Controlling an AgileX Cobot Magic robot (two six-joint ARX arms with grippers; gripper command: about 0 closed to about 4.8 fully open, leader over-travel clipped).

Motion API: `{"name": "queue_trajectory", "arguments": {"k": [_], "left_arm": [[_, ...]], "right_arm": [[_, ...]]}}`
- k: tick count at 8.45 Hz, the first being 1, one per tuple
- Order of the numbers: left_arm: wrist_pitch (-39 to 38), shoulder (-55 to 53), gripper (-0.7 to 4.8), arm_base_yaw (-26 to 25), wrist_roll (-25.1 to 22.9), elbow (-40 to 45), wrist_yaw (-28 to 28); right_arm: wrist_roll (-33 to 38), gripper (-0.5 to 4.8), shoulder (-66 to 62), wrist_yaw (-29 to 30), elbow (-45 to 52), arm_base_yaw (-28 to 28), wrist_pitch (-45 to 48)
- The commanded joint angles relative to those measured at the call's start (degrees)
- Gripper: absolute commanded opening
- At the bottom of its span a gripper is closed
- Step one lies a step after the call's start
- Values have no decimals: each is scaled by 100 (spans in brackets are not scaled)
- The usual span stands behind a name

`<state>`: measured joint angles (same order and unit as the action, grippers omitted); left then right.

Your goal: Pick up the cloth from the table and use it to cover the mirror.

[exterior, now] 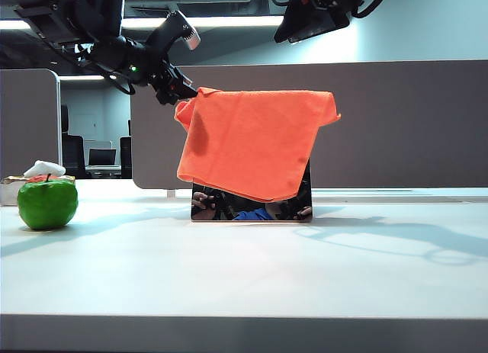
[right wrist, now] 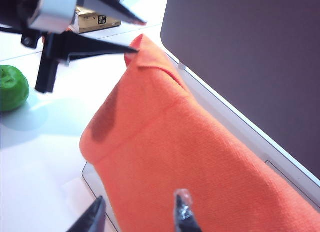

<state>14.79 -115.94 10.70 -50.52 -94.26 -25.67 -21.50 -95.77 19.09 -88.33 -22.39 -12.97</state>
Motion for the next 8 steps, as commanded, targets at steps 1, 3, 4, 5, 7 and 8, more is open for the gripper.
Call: {"name": "queue_trajectory", "arguments": {"k": [1,3,4,5,7,8], "left_arm": [[24,-59,145,-2,146,-221,11],[105,-146,142,-2,151,-271,17],[192,-275,142,0,299,-380,90],[319,-409,142,0,431,-509,380],[570,-234,142,0,1139,-516,1003],[7,400,143,-2,2441,-516,852]], "right_arm": [[4,175,31,7,-17,-11,55],[7,175,31,11,-17,-11,55],[7,175,31,9,-17,-11,35],[4,175,31,7,-17,-11,-52],[4,175,31,-334,-20,-9,122],[334,175,31,-1611,-24,-9,535]]}}
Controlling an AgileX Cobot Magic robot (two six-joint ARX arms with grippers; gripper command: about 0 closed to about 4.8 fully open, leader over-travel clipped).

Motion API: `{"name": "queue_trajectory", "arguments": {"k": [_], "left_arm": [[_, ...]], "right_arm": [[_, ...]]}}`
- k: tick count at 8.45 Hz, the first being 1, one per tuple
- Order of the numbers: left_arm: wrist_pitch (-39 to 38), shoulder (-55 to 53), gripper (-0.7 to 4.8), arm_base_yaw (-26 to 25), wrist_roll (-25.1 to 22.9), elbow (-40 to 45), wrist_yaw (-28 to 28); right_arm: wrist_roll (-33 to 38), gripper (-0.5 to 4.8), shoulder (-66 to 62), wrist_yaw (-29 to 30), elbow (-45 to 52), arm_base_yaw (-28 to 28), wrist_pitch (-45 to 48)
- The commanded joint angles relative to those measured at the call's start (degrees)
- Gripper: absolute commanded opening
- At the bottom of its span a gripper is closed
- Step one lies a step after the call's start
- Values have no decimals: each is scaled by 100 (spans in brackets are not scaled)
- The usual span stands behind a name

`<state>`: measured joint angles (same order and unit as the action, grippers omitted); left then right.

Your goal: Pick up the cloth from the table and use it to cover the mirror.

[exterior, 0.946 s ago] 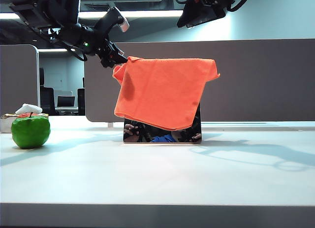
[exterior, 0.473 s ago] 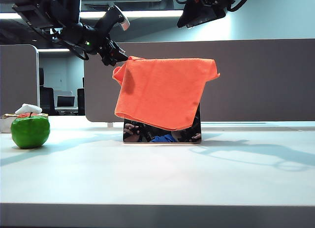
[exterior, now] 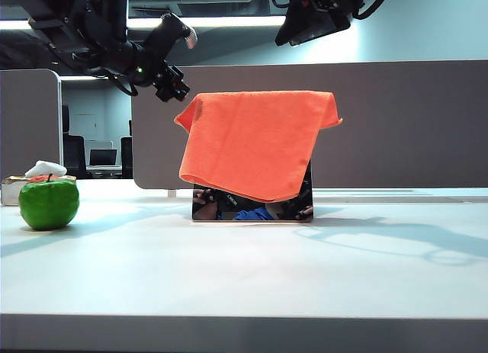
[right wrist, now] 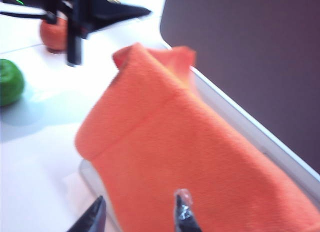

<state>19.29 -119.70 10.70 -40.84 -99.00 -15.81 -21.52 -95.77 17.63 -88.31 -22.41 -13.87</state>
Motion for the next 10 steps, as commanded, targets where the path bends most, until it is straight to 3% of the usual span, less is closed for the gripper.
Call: {"name": "queue_trajectory", "arguments": {"k": [1,3,5,6,8,10], "left_arm": [[-3480,1143,158,0,1572,-39,-1222],[-3515,1143,157,0,1449,-39,-1386],[-3512,1141,157,-2,1423,-39,-1386],[-3510,1139,157,-11,1294,-39,-1381],[-3510,1137,157,-11,1276,-39,-1384],[-3547,1130,157,-11,1276,-15,-1394]], "right_arm": [[1615,182,31,-415,-24,826,-516],[883,213,-20,590,-20,1158,-623],[629,239,-323,1556,-20,1462,-802],[-595,244,-656,2177,-20,1480,-848],[-1045,244,-680,2212,-22,1482,-551],[-1029,243,-763,2264,-26,1480,-138]]}}
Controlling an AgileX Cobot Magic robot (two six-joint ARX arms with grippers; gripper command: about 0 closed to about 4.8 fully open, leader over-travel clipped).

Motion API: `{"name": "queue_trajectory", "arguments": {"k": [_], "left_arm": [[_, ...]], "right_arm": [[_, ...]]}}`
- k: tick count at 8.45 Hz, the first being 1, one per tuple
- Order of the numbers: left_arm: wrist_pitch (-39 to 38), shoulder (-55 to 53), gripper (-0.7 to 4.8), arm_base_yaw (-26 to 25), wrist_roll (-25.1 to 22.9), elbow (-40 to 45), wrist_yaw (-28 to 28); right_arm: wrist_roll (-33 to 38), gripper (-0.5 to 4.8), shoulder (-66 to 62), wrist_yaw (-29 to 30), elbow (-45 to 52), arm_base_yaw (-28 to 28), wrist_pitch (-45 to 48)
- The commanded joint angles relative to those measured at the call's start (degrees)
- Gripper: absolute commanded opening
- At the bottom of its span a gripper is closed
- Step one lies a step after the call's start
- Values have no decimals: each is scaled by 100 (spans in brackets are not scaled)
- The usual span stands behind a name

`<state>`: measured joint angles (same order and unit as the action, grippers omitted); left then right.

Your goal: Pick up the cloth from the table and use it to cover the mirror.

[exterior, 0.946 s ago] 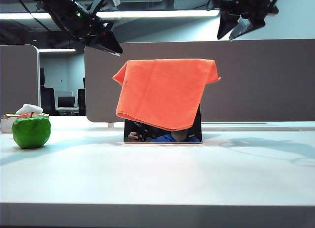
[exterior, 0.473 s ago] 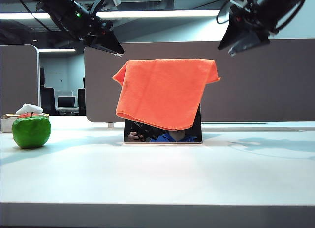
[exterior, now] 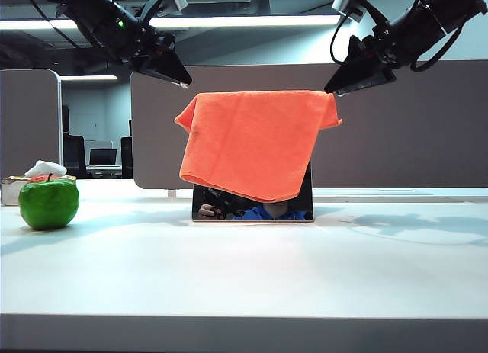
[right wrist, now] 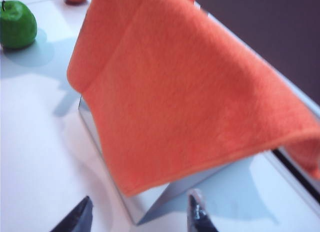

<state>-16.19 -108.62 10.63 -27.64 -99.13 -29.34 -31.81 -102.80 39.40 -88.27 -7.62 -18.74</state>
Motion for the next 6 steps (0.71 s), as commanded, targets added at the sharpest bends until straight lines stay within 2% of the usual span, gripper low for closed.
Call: {"name": "queue_trajectory", "arguments": {"k": [1,6], "left_arm": [[-7,22,157,-4,-42,0,-46],[-127,22,157,-4,-44,0,-48]], "right_arm": [[11,243,-105,85,-31,0,446],[374,242,-332,173,-37,-7,1172]]}}
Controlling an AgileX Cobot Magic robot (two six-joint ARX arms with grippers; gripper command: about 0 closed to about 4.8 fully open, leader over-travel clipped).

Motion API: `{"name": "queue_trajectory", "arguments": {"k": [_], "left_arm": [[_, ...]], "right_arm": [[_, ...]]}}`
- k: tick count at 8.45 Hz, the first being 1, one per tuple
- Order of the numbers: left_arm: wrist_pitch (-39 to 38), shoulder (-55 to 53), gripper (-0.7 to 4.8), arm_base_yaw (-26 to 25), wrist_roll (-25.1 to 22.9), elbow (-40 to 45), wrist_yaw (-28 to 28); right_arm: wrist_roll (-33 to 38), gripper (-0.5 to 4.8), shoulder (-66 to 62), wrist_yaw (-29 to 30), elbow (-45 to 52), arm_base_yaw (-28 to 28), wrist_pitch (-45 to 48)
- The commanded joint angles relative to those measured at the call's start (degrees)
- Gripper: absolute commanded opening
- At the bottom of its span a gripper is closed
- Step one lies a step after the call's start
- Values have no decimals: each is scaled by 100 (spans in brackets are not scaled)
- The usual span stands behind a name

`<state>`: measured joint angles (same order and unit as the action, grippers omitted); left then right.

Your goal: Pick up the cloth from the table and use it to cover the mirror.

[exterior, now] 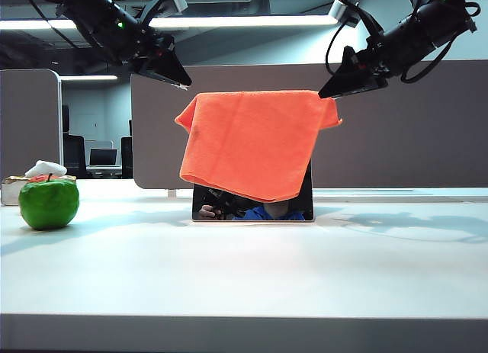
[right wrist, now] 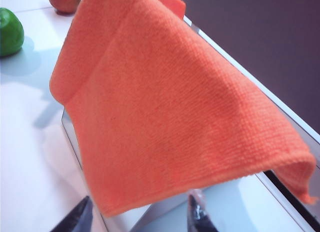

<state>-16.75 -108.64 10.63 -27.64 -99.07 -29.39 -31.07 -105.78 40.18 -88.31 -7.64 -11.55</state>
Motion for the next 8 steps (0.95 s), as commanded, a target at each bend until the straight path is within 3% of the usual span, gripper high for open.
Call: {"name": "queue_trajectory", "arguments": {"k": [1,5,8], "left_arm": [[-83,24,157,-4,-42,-7,-44],[-166,24,157,-2,-42,-7,-46],[-173,24,156,-2,-37,-9,-155]], "right_arm": [[439,241,-70,184,-33,-9,671],[868,239,-175,-570,-33,-7,1005],[1283,239,-404,-616,-35,2,1342]]}}
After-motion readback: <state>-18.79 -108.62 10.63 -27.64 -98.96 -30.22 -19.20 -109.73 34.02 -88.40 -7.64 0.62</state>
